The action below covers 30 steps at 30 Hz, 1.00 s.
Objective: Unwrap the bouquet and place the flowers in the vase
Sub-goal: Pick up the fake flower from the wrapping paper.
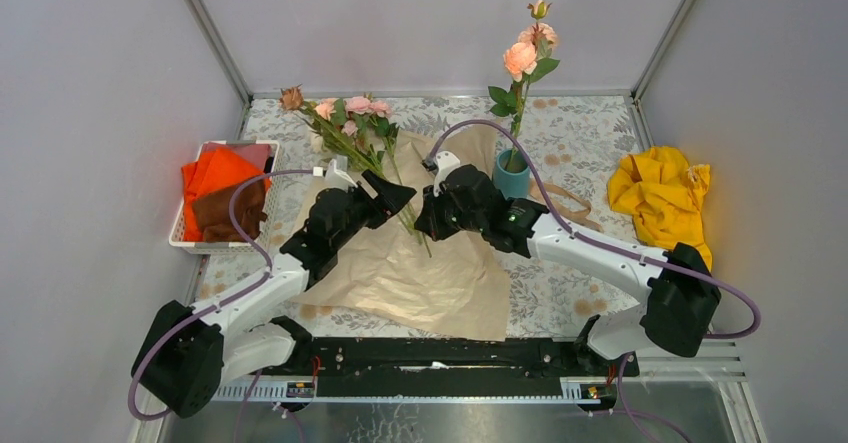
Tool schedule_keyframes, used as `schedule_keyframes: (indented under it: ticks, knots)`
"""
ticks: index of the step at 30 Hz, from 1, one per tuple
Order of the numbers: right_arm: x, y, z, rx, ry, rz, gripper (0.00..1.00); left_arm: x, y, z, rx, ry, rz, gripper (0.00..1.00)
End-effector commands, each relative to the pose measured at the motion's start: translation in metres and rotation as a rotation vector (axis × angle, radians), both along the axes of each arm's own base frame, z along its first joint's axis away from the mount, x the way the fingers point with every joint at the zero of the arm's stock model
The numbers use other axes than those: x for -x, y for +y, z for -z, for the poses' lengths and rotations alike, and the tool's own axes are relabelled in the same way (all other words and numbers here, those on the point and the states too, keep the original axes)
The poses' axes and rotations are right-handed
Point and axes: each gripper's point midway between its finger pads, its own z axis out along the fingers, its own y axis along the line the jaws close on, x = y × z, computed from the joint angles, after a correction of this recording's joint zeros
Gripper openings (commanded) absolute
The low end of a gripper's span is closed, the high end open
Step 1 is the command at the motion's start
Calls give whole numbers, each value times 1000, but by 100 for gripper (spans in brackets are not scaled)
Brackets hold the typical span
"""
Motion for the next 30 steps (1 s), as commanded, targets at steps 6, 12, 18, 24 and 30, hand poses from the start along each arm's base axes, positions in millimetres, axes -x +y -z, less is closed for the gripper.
schedule_keyframes:
  ticks: [6,12,18,24,30]
  knots:
    - [13,5,-10,-68,-1,-20,0,-10,-16,-30,31,-99,79,46]
    - [14,4,-10,-68,1,-20,0,-9,-15,-22,15,-87,81,8]
    - [16,2,-11,-52,-3,-25,5,-5,-17,-16,-7,-91,109,0]
    - [3,-14,-25,6,-79,35,40,4,-21,-16,-43,-133,181,0]
    - [-13,-31,-54,52,-195,97,47,19,-29,-16,-58,-171,285,0]
